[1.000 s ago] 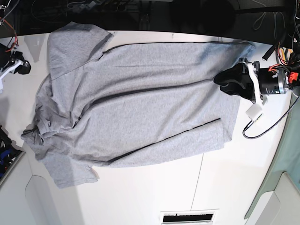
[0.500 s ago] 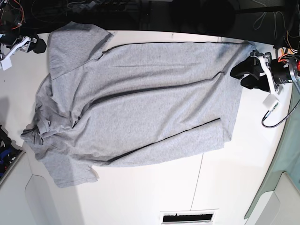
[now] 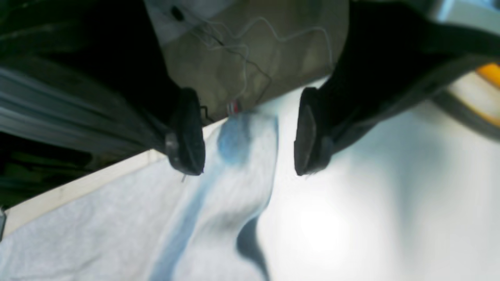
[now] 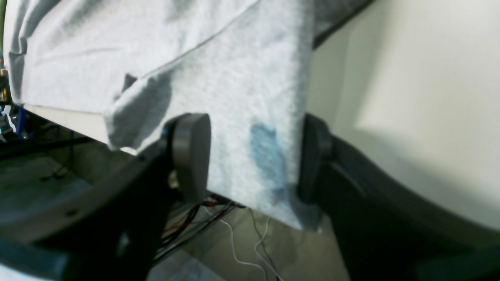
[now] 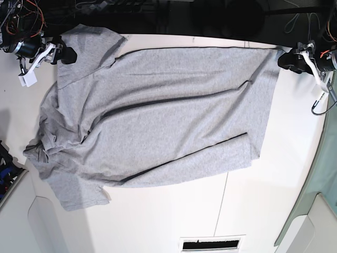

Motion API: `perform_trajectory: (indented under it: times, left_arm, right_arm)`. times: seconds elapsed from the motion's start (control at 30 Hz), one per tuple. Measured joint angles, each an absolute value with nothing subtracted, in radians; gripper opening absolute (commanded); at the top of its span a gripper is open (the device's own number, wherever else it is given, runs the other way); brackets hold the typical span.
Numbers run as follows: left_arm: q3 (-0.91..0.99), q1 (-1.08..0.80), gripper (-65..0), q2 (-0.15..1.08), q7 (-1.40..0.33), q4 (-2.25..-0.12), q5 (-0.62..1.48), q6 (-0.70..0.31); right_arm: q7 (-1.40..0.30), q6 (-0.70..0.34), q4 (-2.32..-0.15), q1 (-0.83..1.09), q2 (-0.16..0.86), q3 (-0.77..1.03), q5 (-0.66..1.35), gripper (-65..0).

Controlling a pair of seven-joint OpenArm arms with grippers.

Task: Layout the t-shirt on the table in an organized manner, then fold the t-shirt properly
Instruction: 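Lift the hem corners with both grippers and drag the shirt straight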

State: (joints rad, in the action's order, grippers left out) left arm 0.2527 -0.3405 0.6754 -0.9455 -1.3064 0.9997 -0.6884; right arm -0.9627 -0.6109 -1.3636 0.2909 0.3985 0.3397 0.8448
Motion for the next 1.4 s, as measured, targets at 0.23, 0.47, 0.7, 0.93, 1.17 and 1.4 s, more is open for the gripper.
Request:
perform_trajectory:
  times: [0.23,0.47,0.7,0.93,1.17,1.4]
  left_arm:
    - [0.254,-0.340,-25.5,0.626,-0.899,-1.296,0.949,-0.689]
    - [0.257,-0.337,-25.5,0.595,-0.833,-1.297,0.868,-0.701]
    - [0.257,-0.335,-25.5,0.596,-0.932,-1.298,0.938,-0.699]
    - [0.257,-0.339,-47.9,0.595,-0.962,-1.297,0.960,-0.696]
    - [0.241,-0.355,-65.0,0.592,-0.942,-1.295,0.986,-0.693]
    - [0.257,-0.355,-65.0,0.664,-0.953,-1.295,1.185,-0.692]
  right_arm:
    - [-0.986,-0.611,-1.375,0.291,0.396,0.339,0.854,-31.0]
    - [-1.001,-0.611,-1.375,0.292,0.396,0.338,0.860,-31.0]
    - [-1.008,-0.611,-1.377,0.304,0.396,0.338,0.883,-31.0]
    - [-1.011,-0.611,-1.377,0.305,0.396,0.338,0.883,-31.4]
    - [-1.005,-0.606,-1.374,0.310,0.387,0.335,0.869,-65.0]
    - [-1.047,-0.602,-1.394,0.323,0.385,0.415,0.863,-65.0]
